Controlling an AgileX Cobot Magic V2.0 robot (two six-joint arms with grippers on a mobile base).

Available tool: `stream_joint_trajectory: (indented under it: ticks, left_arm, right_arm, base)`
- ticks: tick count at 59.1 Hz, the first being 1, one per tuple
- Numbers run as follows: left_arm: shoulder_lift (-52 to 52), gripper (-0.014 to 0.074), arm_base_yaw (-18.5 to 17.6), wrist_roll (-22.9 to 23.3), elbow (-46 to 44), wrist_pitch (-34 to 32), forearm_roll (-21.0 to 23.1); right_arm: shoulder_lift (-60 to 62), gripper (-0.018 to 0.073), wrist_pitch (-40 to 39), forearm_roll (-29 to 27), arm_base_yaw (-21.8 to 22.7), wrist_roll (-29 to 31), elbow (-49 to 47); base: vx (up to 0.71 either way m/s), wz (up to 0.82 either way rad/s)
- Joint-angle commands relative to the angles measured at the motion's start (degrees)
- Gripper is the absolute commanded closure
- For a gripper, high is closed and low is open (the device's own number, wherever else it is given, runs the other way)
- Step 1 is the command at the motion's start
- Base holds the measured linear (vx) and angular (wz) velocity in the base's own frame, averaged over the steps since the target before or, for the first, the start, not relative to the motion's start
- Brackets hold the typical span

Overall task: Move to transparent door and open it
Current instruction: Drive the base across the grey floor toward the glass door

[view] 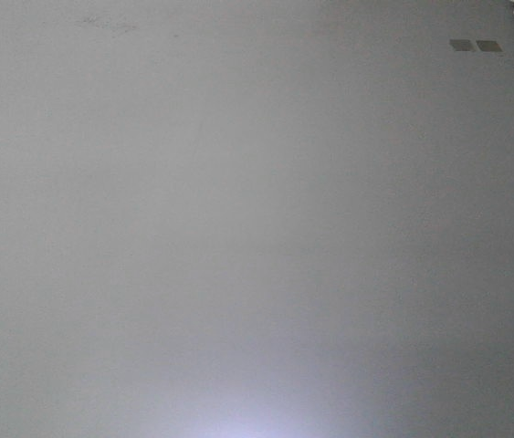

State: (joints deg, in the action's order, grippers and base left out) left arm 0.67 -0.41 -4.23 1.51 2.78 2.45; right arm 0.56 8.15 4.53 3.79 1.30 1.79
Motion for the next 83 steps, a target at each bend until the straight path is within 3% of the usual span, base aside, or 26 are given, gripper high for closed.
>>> stream_joint_trajectory:
  ticks: [1, 83]
  left_arm:
    - [0.73, 0.0602, -0.2, 0.59, 1.82, -4.69, 0.56]
    - [0.73, 0.0602, -0.2, 0.59, 1.82, -4.69, 0.56]
  right_arm:
    - [0.9, 0.0567, -4.52, 0.07, 0.0, 0.39, 0.71]
    - [0.9, 0.0567, -4.52, 0.07, 0.0, 0.39, 0.71]
  base:
    - [0.16, 0.08]
    - [0.31, 0.0]
